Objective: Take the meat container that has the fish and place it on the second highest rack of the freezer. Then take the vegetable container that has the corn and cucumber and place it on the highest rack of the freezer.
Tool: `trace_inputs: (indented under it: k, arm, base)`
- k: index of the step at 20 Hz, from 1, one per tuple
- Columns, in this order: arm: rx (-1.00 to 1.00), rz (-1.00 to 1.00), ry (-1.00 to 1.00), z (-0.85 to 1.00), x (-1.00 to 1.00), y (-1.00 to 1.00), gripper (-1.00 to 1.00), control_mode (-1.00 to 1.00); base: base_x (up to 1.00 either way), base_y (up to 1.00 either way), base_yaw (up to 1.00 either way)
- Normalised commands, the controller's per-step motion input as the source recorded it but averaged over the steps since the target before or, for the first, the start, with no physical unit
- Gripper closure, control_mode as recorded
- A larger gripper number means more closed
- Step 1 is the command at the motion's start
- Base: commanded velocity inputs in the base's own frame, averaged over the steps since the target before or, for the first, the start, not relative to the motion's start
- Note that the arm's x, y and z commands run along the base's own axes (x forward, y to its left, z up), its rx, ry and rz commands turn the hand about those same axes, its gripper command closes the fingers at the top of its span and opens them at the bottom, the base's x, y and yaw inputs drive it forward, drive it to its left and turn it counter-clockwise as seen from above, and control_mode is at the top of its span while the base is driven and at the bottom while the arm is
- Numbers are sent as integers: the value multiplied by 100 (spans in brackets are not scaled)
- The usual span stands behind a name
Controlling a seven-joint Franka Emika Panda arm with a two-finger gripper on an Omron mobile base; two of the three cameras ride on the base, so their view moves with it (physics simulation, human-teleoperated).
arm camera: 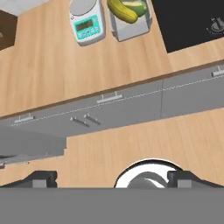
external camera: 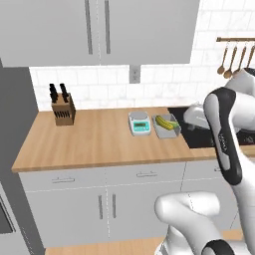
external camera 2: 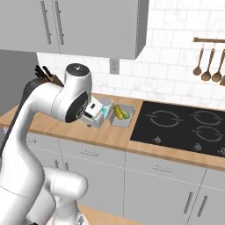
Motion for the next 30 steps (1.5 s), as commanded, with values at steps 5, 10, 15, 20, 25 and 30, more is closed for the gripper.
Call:
trace_inputs:
  k: [5, 10, 15, 20, 25, 30]
  arm:
    - [0, -18, 13, -44, 71, -10, -100, -100]
    - [0, -5, 8, -51, 51, -20, -100, -100]
    - [0, 0, 6, -33, 63, -14, -100, -100]
    - [1, 0, 4, -25, 68, -2, -100, -100]
    - [0, -3, 2, -32, 54, 0, -100, -100]
    - [0, -9, 2, -33, 42, -3, -100, -100]
  base:
    - [0, 0, 0]
    - [0, 0, 0]
    - [0, 0, 0]
    - [0, 0, 0]
    - [0, 0, 0]
    - [0, 0, 0]
